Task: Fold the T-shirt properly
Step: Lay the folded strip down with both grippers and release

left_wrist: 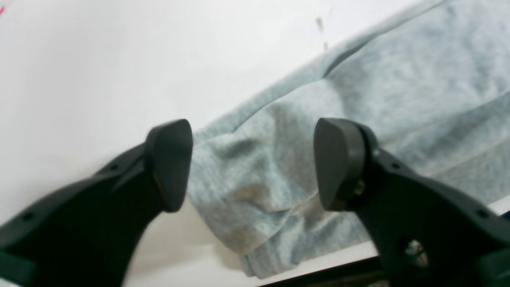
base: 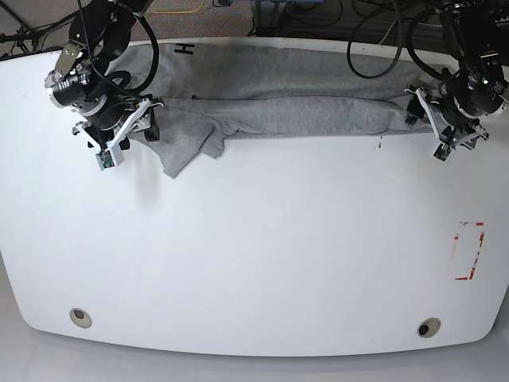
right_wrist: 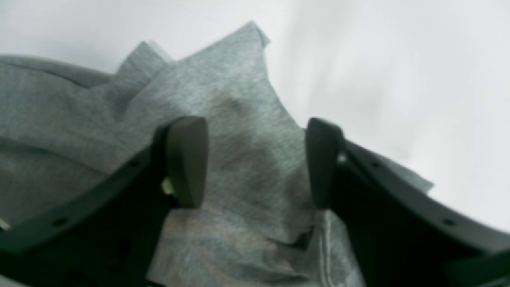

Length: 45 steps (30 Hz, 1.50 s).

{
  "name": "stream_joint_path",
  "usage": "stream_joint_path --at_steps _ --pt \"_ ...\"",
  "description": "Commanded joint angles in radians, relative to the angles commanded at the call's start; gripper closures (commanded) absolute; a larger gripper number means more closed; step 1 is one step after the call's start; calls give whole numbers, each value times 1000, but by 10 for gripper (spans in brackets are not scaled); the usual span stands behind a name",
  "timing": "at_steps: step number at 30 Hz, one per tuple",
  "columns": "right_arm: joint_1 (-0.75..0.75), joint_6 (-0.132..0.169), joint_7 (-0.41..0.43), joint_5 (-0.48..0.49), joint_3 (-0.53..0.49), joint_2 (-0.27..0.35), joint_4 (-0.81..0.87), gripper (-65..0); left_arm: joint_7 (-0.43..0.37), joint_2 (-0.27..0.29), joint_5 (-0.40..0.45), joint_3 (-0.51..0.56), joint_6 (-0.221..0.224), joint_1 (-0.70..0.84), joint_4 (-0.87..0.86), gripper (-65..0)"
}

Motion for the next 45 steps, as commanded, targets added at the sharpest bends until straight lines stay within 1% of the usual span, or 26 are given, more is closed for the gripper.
stream_joint_path --at_steps 2,4,6,8,11,12,14,17,20,26,28,34,36,37,39,40,43,44,45 --pt "-5 0 25 0 0 2 -34 -136 -2 0 0 -14 0 -2 -60 -257" --pt "-8 0 49 -2 0 2 -69 -106 -2 -2 0 -21 0 -5 -118 -201" --pt "-25 0 69 -17 0 3 -97 -113 -2 -11 0 -28 0 -6 -155 -165" --pt "-38 0 95 -54 0 3 -123 -128 -2 -23 -2 -28 0 -6 -176 -142" --pt "-43 0 155 -130 -2 0 -172 -135 -12 -26 -2 -26 0 -6 -203 -139" --pt "-43 0 166 -141 -2 0 -181 -136 -15 -26 -2 -25 0 -6 -206 -139" --pt "-31 0 213 -195 -3 0 -229 -138 -44 -26 -2 -23 0 -6 -221 -139" --pt "-6 0 255 -252 -3 2 -282 -138 -72 -29 0 -21 0 -9 -239 -139" --pt "35 0 293 -302 -3 14 -347 -138 -78 -29 0 -21 0 -52 -273 -139" --pt "129 0 301 -325 -3 68 -446 -138 -78 -32 0 26 0 -120 -344 -140" --pt "169 0 301 -328 -3 95 -476 -138 -78 -40 0 51 0 -149 -367 -140" --pt "233 0 287 -322 -3 121 -471 -141 -78 -40 0 86 0 -196 -379 -140" --pt "241 0 270 -321 -3 124 -442 -165 -77 -40 0 86 0 -196 -379 -140" --pt "252 0 255 -321 -3 126 -417 -200 -77 -40 0 86 0 -196 -379 -140" --pt "269 0 230 -319 -3 124 -367 -300 -77 -38 0 87 0 -199 -381 -140" --pt "275 0 222 -319 -3 123 -350 -339 -77 -38 0 87 0 -199 -381 -140" --pt "305 0 206 -319 -5 98 -305 -491 -77 -38 0 87 0 -199 -381 -140" --pt "318 0 204 -319 -12 94 -298 -526 -77 -38 0 87 0 -199 -381 -140" --pt "325 0 204 -319 -20 92 -298 -544 -77 -38 0 87 0 -199 -381 -140"
